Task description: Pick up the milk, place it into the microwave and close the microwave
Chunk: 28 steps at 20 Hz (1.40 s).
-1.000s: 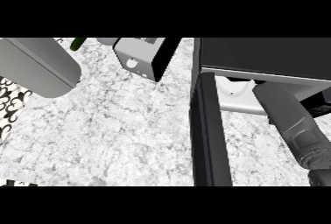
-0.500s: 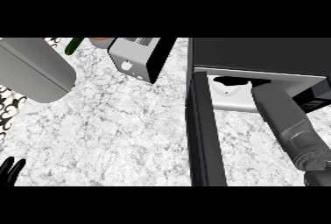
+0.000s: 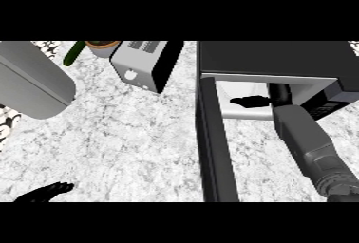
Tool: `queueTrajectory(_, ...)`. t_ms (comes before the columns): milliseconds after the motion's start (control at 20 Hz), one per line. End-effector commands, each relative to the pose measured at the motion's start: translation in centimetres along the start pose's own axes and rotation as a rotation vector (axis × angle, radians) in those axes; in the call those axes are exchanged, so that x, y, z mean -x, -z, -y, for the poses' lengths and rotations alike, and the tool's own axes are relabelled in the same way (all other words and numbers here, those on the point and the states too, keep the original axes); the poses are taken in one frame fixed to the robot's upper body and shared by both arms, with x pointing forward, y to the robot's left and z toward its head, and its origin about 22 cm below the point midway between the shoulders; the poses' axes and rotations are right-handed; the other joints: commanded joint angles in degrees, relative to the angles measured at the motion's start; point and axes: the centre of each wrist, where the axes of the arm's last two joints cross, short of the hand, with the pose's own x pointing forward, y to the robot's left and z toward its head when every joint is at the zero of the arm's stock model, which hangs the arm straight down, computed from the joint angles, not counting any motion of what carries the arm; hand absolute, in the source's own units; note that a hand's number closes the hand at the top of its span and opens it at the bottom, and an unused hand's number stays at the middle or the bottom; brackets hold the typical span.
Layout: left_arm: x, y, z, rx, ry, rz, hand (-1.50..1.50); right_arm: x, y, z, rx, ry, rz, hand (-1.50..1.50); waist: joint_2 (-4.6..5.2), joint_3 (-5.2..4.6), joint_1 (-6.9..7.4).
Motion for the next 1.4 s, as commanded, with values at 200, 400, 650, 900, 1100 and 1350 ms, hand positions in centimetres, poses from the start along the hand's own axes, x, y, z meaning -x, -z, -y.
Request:
queueTrajectory(200, 0.2, 2.6, 2.5, 0.074, -0.02, -0.014, 1.5, 3.5, -5.6, -0.1, -0.066, 0.263, -0.034, -1.5, -0.79, -0.09, -2.08)
queueTrajectory(400, 1.3, 4.0, 5.0, 0.115, -0.052, -0.048, 1.5, 4.0, -6.6, 0.0, -0.07, 0.319, -0.045, -1.5, -1.25, -0.16, -2.79)
queueTrajectory(650, -0.1, 4.3, 5.9, 0.118, -0.083, -0.081, 1.5, 6.0, -11.0, 1.8, -0.105, 0.326, -0.063, -1.5, -1.94, -0.24, -4.65)
queueTrajectory(900, 1.3, 6.3, 7.6, 0.214, -0.014, -0.072, 1.5, 6.9, -14.2, 2.9, -0.091, 0.307, -0.073, -1.5, -1.83, -0.27, -4.87)
queueTrajectory(1100, 2.2, 7.6, 9.3, 0.218, -0.006, -0.085, 1.5, 7.4, -17.5, 5.4, -0.079, 0.294, -0.098, -1.5, -1.92, -0.31, -5.49)
queueTrajectory(1350, 4.8, 10.4, 11.6, 0.315, 0.082, -0.058, 1.5, 7.3, -21.5, 6.4, -0.049, 0.288, -0.097, -1.5, -1.85, -0.36, -5.87)
